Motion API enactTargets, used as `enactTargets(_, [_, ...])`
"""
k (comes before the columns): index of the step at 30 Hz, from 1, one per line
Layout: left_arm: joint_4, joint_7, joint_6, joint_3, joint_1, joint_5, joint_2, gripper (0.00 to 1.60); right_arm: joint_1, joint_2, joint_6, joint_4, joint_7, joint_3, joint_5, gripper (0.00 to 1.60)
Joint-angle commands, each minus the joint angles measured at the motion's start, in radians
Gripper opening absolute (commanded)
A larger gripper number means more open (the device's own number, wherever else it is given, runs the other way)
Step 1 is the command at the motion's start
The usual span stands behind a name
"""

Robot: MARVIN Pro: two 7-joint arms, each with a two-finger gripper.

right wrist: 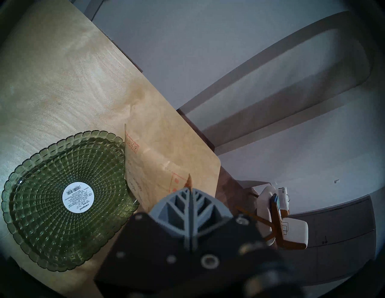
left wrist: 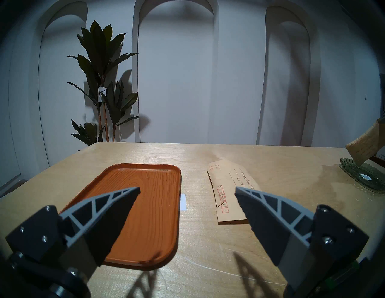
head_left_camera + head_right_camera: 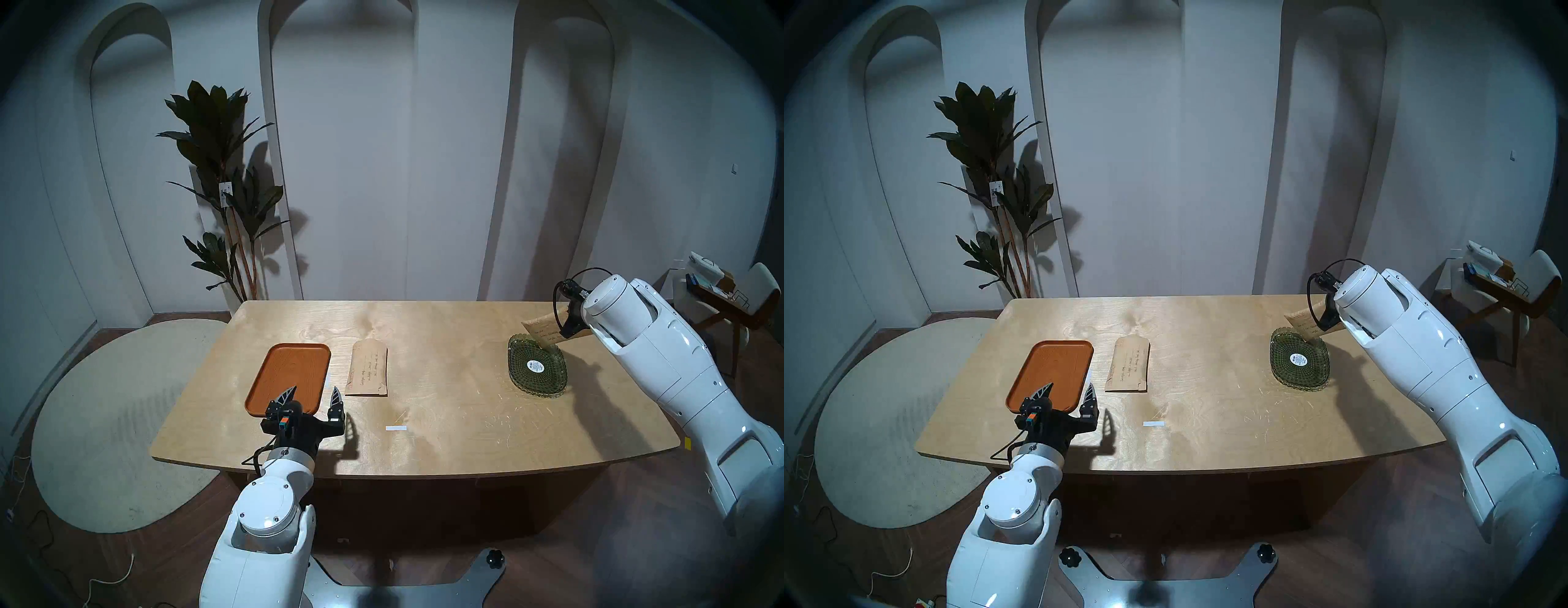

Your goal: Sort the mail into the trays, one tray per recipient

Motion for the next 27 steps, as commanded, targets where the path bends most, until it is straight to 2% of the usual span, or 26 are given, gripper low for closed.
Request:
enactTargets(1, [-0.023,0.001,-0.004,-0.002,-0.005,-0.001,0.0,1.6,0.005,0.006,-0.001,-0.013,-0.02,0.025,0.003,0.0])
enactTargets(13, [-0.023,0.001,-0.004,-0.002,-0.005,-0.001,0.0,1.6,-0.008,0.029,0.018,-0.064,-0.033,0.036,0.014,0.0])
enactTargets(27, [-0.023,0.001,-0.004,-0.002,-0.005,-0.001,0.0,1.6,-0.092,0.056,0.078,-0.178,-0.059,0.066,0.029,0.0])
